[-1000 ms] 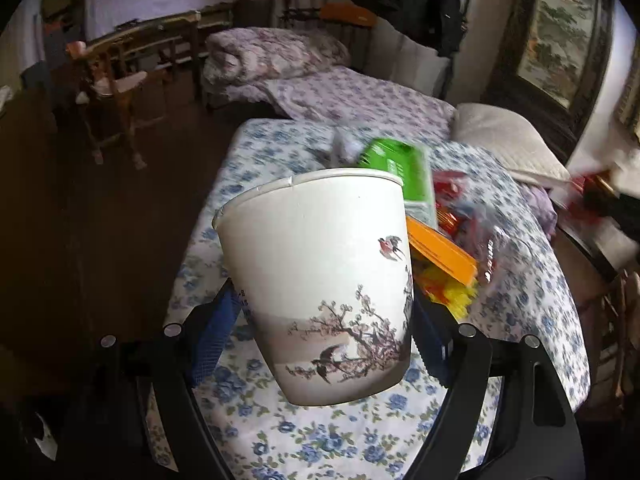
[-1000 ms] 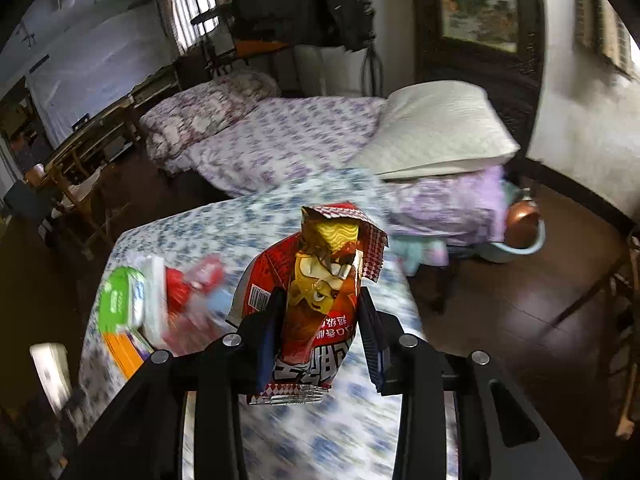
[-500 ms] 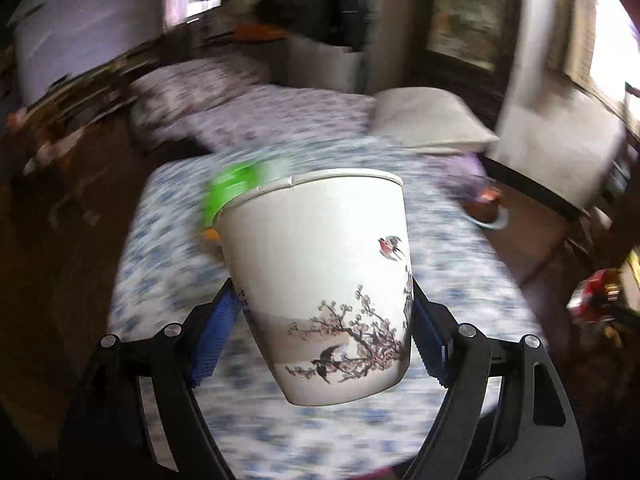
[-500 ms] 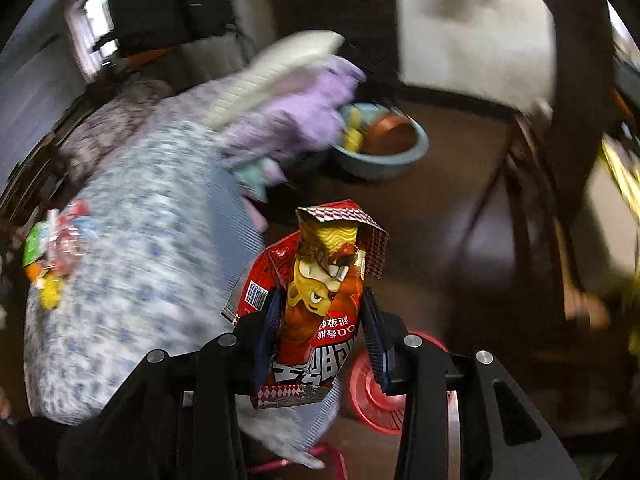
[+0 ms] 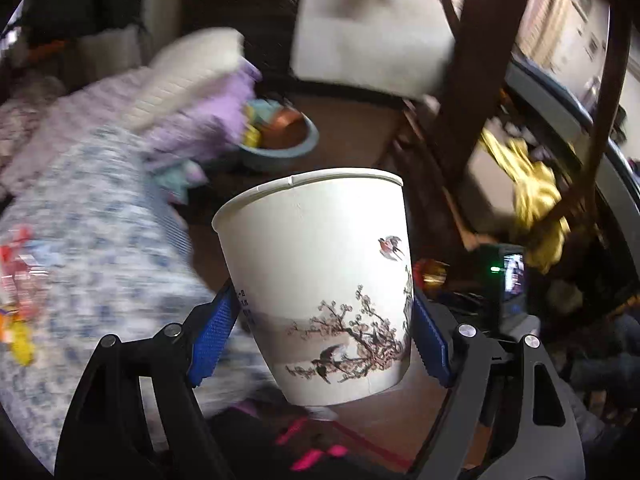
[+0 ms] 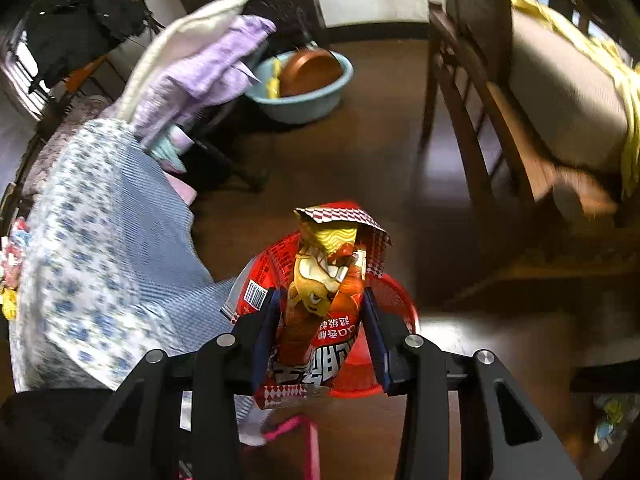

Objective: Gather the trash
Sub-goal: 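Carry the cup and snack bag with both tools over the red wastebasket, then open both tools to drop the cup and snack bag into the wastebasket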

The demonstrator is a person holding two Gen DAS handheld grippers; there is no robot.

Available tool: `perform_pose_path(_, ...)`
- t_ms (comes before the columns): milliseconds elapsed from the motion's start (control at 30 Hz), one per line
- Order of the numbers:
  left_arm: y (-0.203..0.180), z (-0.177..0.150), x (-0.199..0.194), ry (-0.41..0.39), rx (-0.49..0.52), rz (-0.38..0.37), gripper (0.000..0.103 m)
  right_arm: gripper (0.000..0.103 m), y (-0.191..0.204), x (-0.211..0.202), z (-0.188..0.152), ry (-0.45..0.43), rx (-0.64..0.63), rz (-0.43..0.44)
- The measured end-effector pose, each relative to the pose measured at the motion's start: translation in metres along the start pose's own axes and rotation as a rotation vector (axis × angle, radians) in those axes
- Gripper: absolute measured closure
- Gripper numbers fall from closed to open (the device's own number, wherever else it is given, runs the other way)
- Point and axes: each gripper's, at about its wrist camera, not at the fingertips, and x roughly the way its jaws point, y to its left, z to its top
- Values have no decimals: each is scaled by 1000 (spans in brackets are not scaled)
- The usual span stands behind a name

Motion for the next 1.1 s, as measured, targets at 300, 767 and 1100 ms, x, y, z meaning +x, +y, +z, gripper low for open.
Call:
perform_pose_path(300, -53, -9, 153, 339, -75, -98, 25, 59, -47, 76, -33, 136, 89, -17)
perform_pose_path(767, -47, -45, 300, 678, -176, -77, 25, 57, -56, 175, -64, 284, 196, 8)
perform_pose_path(1100, -52, -68, 338, 836, -160, -165, 20, 40, -74, 175, -70, 271, 242, -45)
